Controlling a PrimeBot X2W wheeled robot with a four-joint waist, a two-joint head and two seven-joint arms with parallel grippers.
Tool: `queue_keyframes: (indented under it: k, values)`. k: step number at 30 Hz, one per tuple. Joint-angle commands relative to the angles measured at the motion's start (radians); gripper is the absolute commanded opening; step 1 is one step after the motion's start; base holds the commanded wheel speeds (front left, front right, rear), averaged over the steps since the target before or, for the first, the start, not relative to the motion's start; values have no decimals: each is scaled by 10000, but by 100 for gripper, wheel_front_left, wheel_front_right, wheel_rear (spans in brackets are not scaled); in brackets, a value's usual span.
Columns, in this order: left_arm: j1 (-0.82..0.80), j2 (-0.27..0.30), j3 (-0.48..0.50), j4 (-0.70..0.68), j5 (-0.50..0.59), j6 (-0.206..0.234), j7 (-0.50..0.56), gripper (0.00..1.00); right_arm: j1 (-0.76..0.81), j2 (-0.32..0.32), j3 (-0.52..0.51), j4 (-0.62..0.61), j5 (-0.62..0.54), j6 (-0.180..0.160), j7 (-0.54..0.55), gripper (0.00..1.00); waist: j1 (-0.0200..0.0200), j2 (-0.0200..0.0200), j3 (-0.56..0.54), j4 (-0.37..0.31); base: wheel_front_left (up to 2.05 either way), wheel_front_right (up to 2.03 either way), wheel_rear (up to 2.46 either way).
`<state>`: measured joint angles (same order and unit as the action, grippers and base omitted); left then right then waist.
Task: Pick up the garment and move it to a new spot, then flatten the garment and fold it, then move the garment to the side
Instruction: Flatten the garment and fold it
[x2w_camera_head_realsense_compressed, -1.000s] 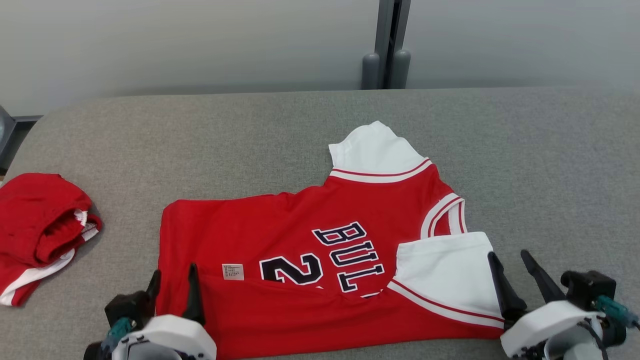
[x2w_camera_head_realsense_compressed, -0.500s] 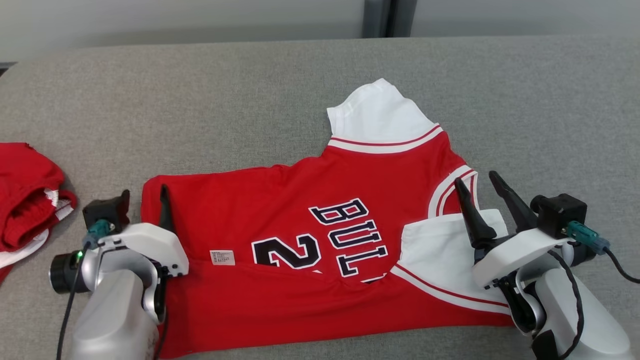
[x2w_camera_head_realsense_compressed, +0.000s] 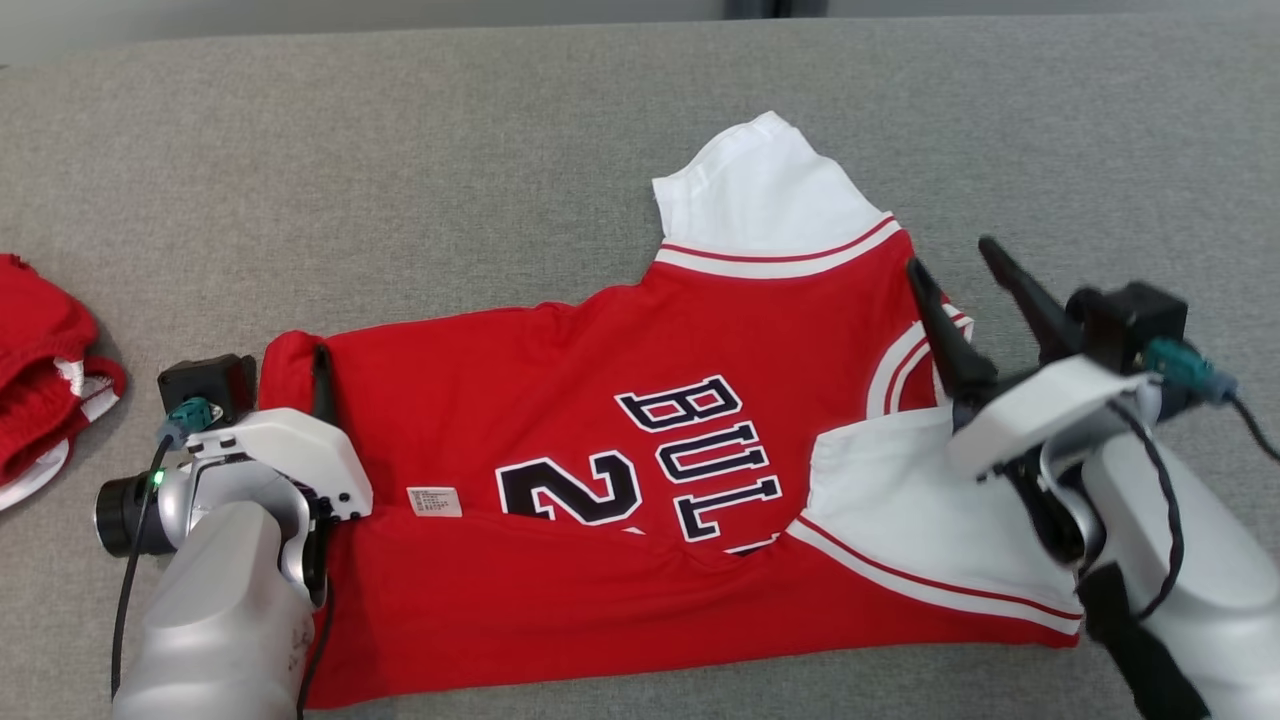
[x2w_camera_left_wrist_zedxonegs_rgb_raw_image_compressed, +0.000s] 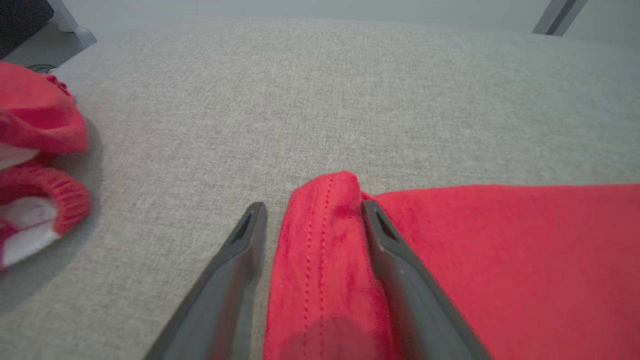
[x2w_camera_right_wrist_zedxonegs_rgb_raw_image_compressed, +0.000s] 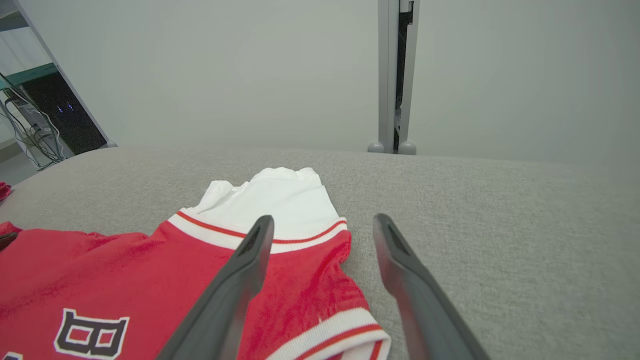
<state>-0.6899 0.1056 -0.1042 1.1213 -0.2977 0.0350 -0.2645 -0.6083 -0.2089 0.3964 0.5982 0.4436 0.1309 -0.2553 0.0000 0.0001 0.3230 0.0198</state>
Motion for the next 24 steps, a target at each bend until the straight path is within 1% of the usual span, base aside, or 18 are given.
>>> queue_keyframes:
  k: [1,7,10,15,17,19,24]
  values:
    - [-144,-36,-40,60,27,-67,10,0,-330,-107,47,63,69,-3,76,100,0,-1,83,80,0,0,0]
    - [-381,-166,-141,-569,170,-81,4,0,-1966,-188,449,722,180,-3,846,100,0,-1,492,578,0,0,0]
    - [-483,-336,-280,-966,253,-148,-6,0,-2780,-270,484,1303,238,-3,1368,100,0,-1,754,987,0,0,0]
    - [-583,-479,-628,-1564,248,-235,-5,0,-3974,-513,444,2562,5,-3,2067,100,0,-1,1147,1713,0,0,0]
    - [-520,-505,-838,-1828,-44,-345,-6,0,-4359,-559,492,3073,-167,-3,2274,100,0,-1,1248,1949,0,0,0]
    - [-398,-515,-1243,-2063,-417,-371,-6,0,-4678,-533,522,3548,-180,-3,2501,100,0,-1,1354,2144,0,0,0]
    - [-337,-516,-2256,-2556,-1238,-54,-6,0,-5298,-585,664,4698,-261,-3,3154,100,0,-1,1579,2481,0,0,0]
